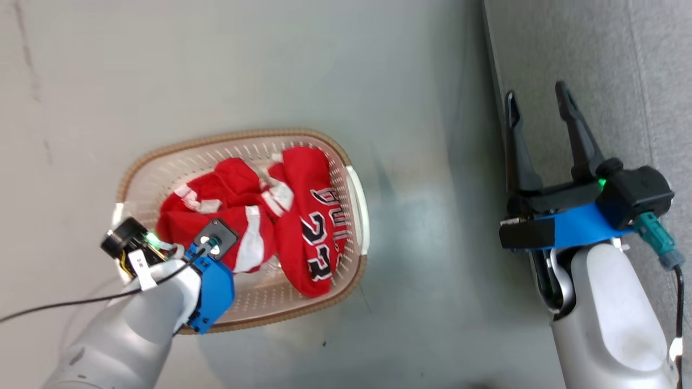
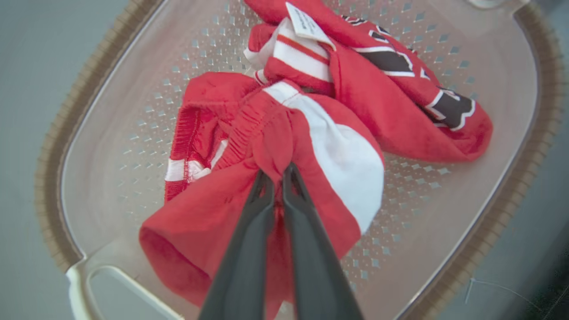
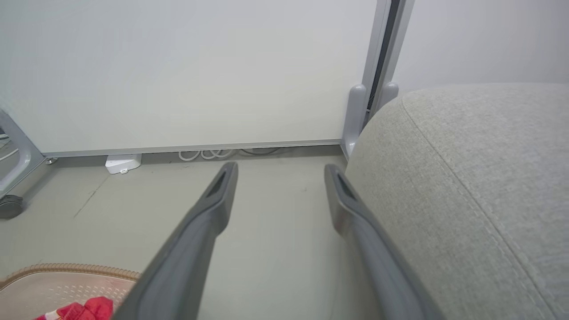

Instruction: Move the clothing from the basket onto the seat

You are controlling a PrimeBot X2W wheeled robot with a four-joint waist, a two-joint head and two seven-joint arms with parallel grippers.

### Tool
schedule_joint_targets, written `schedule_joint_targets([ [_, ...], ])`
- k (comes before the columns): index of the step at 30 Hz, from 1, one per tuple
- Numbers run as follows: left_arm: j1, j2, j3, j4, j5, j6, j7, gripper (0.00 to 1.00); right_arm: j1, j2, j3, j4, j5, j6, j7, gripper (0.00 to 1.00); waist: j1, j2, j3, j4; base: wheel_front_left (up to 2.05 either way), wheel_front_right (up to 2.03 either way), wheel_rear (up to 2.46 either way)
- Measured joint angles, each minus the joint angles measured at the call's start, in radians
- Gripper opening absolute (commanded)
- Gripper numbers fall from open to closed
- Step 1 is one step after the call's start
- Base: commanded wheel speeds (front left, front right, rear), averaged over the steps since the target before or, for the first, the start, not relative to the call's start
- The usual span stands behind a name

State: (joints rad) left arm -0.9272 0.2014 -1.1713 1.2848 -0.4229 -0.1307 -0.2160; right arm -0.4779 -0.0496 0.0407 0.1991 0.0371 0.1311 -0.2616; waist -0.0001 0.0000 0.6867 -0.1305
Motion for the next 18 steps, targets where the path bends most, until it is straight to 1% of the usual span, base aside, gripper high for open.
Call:
schedule_joint_targets([
  [5,0.037,-0.025,0.009,-0.022,-0.031,0.0,-0.03,0.0,0.031,-0.004,-0.002,0.02,-0.002,0.0,0.0,1.0,0.0,0.0,-0.08,0.028,0.0,0.0,0.0],
  [11,0.069,-0.038,0.03,-0.073,-0.062,0.0,-0.043,0.0,0.07,-0.014,-0.004,0.038,-0.002,0.0,0.0,1.0,-0.0001,0.0,-0.174,0.059,0.0,0.0,0.0],
  [15,0.089,-0.036,0.066,-0.156,-0.074,0.009,-0.046,0.0,0.094,-0.021,-0.006,0.049,-0.002,0.0,0.0,1.0,-0.0001,0.0,-0.234,0.078,0.0,0.0,0.0],
  [18,0.121,-0.024,0.096,-0.221,-0.076,0.02,-0.046,0.0,0.119,-0.022,-0.007,0.058,-0.002,0.0,0.0,1.0,0.0,0.0,-0.28,0.09,0.0,0.0,0.0],
])
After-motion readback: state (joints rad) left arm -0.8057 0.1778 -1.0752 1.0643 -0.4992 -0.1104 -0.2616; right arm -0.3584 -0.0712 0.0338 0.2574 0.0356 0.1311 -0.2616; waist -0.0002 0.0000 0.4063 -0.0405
